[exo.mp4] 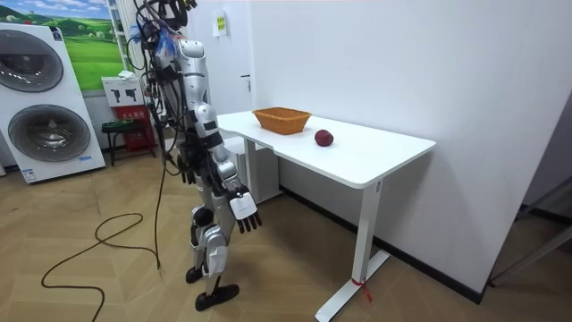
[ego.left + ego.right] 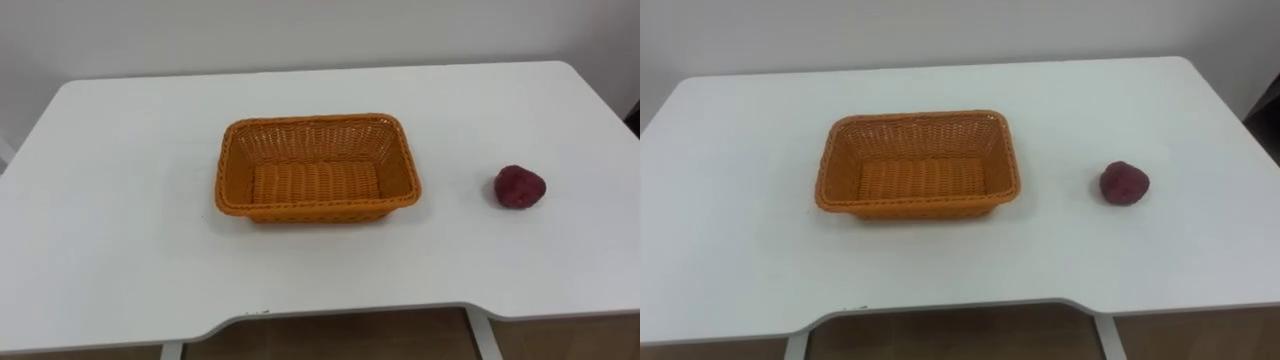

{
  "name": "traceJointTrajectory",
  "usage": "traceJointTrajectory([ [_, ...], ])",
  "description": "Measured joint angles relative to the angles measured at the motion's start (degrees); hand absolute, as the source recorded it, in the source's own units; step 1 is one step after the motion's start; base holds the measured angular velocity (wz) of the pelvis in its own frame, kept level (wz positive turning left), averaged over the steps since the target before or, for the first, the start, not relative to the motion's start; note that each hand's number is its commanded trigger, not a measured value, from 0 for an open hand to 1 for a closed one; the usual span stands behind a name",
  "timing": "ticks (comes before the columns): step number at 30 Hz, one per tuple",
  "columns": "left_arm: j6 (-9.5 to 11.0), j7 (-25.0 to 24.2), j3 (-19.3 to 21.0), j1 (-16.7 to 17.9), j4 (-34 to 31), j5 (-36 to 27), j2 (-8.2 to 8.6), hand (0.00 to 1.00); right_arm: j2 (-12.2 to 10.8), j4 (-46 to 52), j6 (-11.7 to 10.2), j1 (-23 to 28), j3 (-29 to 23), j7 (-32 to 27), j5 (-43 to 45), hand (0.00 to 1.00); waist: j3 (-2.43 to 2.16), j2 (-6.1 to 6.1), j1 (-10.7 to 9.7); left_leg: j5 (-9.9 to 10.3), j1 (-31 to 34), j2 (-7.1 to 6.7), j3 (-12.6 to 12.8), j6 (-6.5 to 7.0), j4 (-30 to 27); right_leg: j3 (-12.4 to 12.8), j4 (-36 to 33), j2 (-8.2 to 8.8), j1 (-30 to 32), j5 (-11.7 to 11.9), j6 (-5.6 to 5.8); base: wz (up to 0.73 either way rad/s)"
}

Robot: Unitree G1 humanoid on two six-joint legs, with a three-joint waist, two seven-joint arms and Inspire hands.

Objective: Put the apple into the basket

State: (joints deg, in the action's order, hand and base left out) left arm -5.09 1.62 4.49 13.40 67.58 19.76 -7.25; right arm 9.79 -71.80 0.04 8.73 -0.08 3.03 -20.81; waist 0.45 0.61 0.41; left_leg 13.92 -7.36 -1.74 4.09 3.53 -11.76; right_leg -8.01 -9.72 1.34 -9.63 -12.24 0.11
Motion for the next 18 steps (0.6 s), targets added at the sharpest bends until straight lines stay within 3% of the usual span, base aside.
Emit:
traceJointTrajectory([
  [6, 1.9, 2.3, 4.0, 1.0, 0.2, -1.1, 0.08, 0.0, -0.1, 2.0, 0.1, -1.0, -11.5, -5.4, -13.2, 0.0, 0.0, 0.29, -1.3, 0.1, -0.7, 0.06, 0.6, 0.06, 0.2, 0.2, -0.3, 0.0, -0.4, 0.0, 0.02, -0.06],
  [9, 3.0, 3.8, 6.5, 2.9, -2.1, -1.4, -0.04, 0.0, 0.2, 10.7, -0.1, -1.0, -16.9, -9.8, -19.2, 0.0, -0.06, 0.79, -2.4, 0.1, -0.2, 0.04, 0.9, 0.08, 0.0, 0.3, -0.1, 0.03, 0.2, 0.0, 0.02, -0.06],
  [14, 3.8, 5.8, 8.8, 3.2, -2.2, -2.2, -1.26, 0.0, 1.9, 14.6, -3.8, -5.2, -22.6, -19.1, -27.9, 0.0, -0.05, 1.22, -3.1, 0.1, -0.3, -0.01, 1.2, 0.11, 0.1, 0.7, 0.0, -0.03, 0.3, 0.0, 0.12, -0.02],
  [18, 4.2, 7.3, 8.9, 3.7, -2.4, -2.2, -1.35, 0.0, 2.1, 18.0, -4.5, -5.6, -25.5, -26.1, -33.3, 0.0, -0.26, 1.57, -2.9, 0.1, -0.4, 0.01, 1.2, 0.11, 0.2, 1.4, -0.2, -0.1, 0.3, 0.0, 0.12, -0.02],
])
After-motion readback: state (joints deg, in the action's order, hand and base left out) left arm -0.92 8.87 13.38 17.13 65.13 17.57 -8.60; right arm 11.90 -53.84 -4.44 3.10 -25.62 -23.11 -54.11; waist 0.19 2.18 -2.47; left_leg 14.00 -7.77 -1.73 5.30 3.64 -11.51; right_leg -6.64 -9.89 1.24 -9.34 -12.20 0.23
